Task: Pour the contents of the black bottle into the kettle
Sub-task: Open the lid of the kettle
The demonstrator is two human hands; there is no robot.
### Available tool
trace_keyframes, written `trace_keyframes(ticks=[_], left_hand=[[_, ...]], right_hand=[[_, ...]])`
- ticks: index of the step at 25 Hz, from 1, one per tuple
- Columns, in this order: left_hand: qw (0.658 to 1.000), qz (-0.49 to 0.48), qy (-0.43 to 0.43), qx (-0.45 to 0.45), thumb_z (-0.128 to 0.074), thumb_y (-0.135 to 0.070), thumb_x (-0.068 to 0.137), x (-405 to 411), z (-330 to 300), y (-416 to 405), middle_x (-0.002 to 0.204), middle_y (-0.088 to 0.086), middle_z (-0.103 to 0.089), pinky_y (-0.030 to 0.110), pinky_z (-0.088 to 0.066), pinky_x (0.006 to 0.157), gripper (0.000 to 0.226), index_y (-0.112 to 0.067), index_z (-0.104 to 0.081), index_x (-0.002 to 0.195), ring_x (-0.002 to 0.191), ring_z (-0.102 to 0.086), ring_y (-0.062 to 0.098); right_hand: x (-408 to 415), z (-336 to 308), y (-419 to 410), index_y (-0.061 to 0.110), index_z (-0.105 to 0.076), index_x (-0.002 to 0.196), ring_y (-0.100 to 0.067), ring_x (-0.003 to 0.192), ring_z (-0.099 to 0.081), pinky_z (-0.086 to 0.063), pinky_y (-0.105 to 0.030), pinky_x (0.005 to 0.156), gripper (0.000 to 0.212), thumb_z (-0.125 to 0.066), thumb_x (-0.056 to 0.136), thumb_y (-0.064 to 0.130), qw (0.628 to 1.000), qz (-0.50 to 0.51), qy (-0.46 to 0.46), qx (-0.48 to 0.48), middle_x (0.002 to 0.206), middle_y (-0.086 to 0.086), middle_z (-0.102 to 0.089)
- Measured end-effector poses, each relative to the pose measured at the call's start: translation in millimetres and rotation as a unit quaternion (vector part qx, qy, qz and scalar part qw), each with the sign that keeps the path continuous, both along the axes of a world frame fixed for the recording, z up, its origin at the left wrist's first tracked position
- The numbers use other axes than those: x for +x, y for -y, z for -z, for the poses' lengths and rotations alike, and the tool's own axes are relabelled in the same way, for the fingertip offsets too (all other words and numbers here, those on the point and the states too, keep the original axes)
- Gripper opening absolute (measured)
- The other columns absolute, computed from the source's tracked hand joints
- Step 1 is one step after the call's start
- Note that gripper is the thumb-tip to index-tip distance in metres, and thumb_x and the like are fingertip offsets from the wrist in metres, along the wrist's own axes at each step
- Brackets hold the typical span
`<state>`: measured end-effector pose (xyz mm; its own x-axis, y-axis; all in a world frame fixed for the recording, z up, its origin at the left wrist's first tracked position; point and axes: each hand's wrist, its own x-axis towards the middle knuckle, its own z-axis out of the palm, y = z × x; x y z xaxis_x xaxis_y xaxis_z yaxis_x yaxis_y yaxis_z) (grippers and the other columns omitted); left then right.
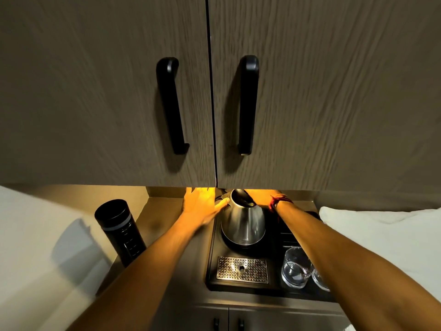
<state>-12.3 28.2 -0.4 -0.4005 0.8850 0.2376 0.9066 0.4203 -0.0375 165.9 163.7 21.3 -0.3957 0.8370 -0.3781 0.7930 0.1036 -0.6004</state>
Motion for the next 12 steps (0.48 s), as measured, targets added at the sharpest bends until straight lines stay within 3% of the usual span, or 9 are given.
trace_keyframes(ticks=[1,2,4,5,6,7,8,10,12], left_hand=[[1.0,-0.002,0.001,-0.003,-0.031,-0.071,0.093,0,-1,0,0.107,0.009,-0.069,0.044,-0.041,0.091,0.068,-0.013,-0.065,0.102,0.104,-0.062,0.028],[1.0,-0.003,-0.001,-0.006,-0.03,-0.072,0.093,-1,-2,1,0.106,0.009,-0.069,0.044,-0.041,0.091,0.068,-0.013,-0.065,0.101,0.103,-0.062,0.028],[1.0,-0.002,-0.004,-0.003,-0.03,-0.072,0.092,-1,-3,1,0.107,0.009,-0.069,0.044,-0.041,0.091,0.069,-0.014,-0.065,0.102,0.103,-0.062,0.028],[1.0,0.0,-0.003,0.0,-0.029,-0.073,0.092,-1,-2,1,0.108,0.008,-0.069,0.044,-0.04,0.092,0.069,-0.014,-0.064,0.103,0.104,-0.061,0.028],[1.0,0.002,0.001,0.002,-0.03,-0.073,0.092,0,-2,2,0.11,0.008,-0.068,0.044,-0.04,0.094,0.069,-0.014,-0.064,0.105,0.107,-0.06,0.028],[1.0,0.003,0.006,0.001,-0.03,-0.072,0.092,-1,-1,2,0.114,0.009,-0.067,0.046,-0.039,0.098,0.069,-0.013,-0.063,0.109,0.111,-0.059,0.028],[1.0,0.001,0.012,-0.004,-0.031,-0.072,0.093,-1,0,3,0.121,0.009,-0.065,0.049,-0.036,0.103,0.07,-0.013,-0.061,0.117,0.117,-0.056,0.028],[1.0,0.0,0.015,-0.015,-0.031,-0.07,0.093,0,5,5,0.138,0.009,-0.056,0.054,-0.027,0.113,0.073,-0.014,-0.05,0.135,0.132,-0.046,0.027],[1.0,0.004,0.015,-0.016,-0.03,-0.07,0.094,0,8,8,0.152,0.008,-0.042,0.056,-0.017,0.118,0.077,-0.015,-0.036,0.148,0.143,-0.034,0.025]], right_hand=[[10,7,-8,0.004,-0.065,0.105,-0.039,0.107,-0.064,-0.051,-0.033,0.061,0.024,-0.049,0.095,0.018,0.999,0.033,-0.02,-0.037,0.107,-0.024,-0.067],[21,14,-15,-0.004,-0.056,0.126,-0.041,0.122,-0.056,-0.054,-0.032,0.062,0.034,-0.046,0.098,0.012,0.994,0.059,-0.062,-0.07,0.129,-0.026,-0.059],[33,26,-27,-0.003,-0.05,0.133,-0.036,0.124,-0.055,-0.059,-0.037,0.072,0.039,-0.046,0.097,0.01,0.987,0.082,-0.11,-0.085,0.141,-0.025,-0.051],[33,26,-28,-0.003,-0.057,0.122,-0.033,0.114,-0.06,-0.056,-0.043,0.077,0.031,-0.046,0.096,0.01,0.989,0.079,-0.097,-0.075,0.135,-0.027,-0.055],[30,25,-28,-0.002,-0.061,0.098,-0.036,0.101,-0.063,-0.053,-0.045,0.076,0.02,-0.043,0.095,0.007,0.991,0.068,-0.097,-0.062,0.12,-0.03,-0.061],[24,22,-27,0.003,-0.053,0.074,-0.038,0.082,-0.06,-0.049,-0.044,0.068,0.024,-0.04,0.094,0.005,0.992,0.062,-0.103,-0.028,0.096,-0.03,-0.061],[21,21,-23,0.008,-0.041,0.063,-0.034,0.066,-0.051,-0.041,-0.039,0.057,0.031,-0.037,0.093,0.005,0.99,0.063,-0.129,-0.015,0.074,-0.021,-0.054],[19,12,-16,0.007,-0.039,0.063,-0.024,0.06,-0.038,-0.029,-0.033,0.052,0.029,-0.035,0.092,0.008,0.986,0.042,-0.157,0.03,0.062,-0.008,-0.041],[22,9,-12,0.007,-0.039,0.063,-0.023,0.062,-0.038,-0.029,-0.032,0.053,0.031,-0.033,0.093,0.01,0.988,0.026,-0.143,0.057,0.064,-0.008,-0.041]])
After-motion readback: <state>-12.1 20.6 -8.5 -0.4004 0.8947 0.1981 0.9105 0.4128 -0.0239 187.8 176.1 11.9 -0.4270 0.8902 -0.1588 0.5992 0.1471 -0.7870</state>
